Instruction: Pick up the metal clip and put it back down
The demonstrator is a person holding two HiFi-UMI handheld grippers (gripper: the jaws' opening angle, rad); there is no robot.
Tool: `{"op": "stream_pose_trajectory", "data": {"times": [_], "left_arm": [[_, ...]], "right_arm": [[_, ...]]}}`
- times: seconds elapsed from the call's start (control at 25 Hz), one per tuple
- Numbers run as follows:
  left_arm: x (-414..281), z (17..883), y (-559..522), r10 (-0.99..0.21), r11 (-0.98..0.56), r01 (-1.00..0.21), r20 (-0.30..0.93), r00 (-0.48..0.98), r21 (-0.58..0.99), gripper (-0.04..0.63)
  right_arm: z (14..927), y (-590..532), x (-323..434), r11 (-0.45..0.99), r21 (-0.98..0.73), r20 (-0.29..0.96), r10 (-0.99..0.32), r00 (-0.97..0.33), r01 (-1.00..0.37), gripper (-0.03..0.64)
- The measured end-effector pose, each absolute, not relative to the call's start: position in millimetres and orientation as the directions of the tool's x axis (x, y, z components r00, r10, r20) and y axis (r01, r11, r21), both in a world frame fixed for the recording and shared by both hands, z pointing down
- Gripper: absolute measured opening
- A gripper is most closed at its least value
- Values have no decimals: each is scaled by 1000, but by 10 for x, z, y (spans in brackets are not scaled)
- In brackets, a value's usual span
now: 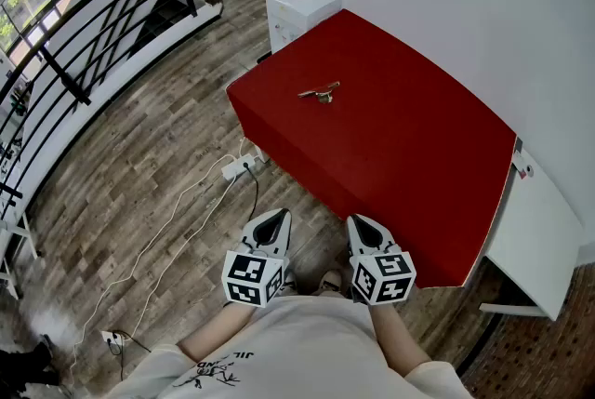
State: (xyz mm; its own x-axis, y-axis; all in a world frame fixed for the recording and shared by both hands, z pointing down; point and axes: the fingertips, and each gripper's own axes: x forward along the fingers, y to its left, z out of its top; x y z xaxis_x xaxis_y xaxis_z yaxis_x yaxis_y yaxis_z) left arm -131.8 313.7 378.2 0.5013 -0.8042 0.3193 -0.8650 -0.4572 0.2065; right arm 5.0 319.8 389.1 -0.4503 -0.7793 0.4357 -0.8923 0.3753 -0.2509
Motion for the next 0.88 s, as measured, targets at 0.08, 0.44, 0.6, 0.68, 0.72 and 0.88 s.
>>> {"op": "stream_pose_trajectory", "data": {"times": [0.08,0.44,0.6,0.68,0.72,0.88], "left_arm": [[-1427,3802,3122,-801,-462,-862,320,506,208,5],[-1732,3907,2996,-792,-467,-859,331,513,212,5],[-1723,3945,2750,-793,-463,-861,337,508,210,5],[-1702,3984,2591,-794,-458,-864,343,503,208,5],[-1686,4013,2502,-793,-456,-866,348,500,206,5],[-1544,4083,2103,-791,-457,-870,362,492,183,5]], "right_arm": [[3874,3178,-30,366,-245,431,-788,-439,-898,5],[3906,3038,-229,334,-238,442,-799,-408,-912,5],[3963,2785,-184,327,-249,443,-799,-407,-912,5],[4005,2606,-162,332,-253,444,-795,-414,-909,5],[4027,2504,-149,336,-254,444,-792,-418,-907,5],[4062,2035,-48,356,-250,440,-787,-433,-900,5]]}}
